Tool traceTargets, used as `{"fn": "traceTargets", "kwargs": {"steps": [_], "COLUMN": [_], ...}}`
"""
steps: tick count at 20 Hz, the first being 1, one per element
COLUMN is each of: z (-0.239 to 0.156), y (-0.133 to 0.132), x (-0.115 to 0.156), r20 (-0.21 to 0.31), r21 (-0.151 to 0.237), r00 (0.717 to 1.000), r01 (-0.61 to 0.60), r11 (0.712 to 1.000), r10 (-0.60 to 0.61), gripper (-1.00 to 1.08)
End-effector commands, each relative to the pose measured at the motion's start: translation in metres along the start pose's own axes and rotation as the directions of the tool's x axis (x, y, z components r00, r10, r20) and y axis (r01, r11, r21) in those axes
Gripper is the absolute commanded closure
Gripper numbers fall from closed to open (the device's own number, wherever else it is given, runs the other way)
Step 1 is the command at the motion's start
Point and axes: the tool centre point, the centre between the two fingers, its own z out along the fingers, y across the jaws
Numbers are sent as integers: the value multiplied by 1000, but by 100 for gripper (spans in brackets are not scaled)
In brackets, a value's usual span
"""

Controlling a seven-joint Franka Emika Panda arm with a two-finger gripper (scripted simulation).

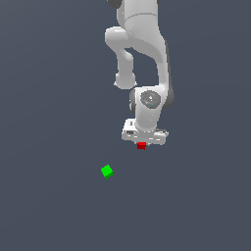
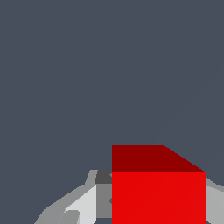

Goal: Stack the red cube on top of the green cube.

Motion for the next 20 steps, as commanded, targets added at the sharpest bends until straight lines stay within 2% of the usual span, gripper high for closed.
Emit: {"fn": "traceTargets", "kwargs": {"steps": [1, 10, 20], "z": [-18, -63, -61], "y": [0, 0, 9], "x": [0, 1, 10], "r20": [-2, -2, -3], "r21": [1, 0, 1], "r00": [1000, 1000, 1000], "r01": [0, 0, 0], "r11": [1000, 1000, 1000], "r10": [0, 0, 0], "gripper": [108, 108, 108]}}
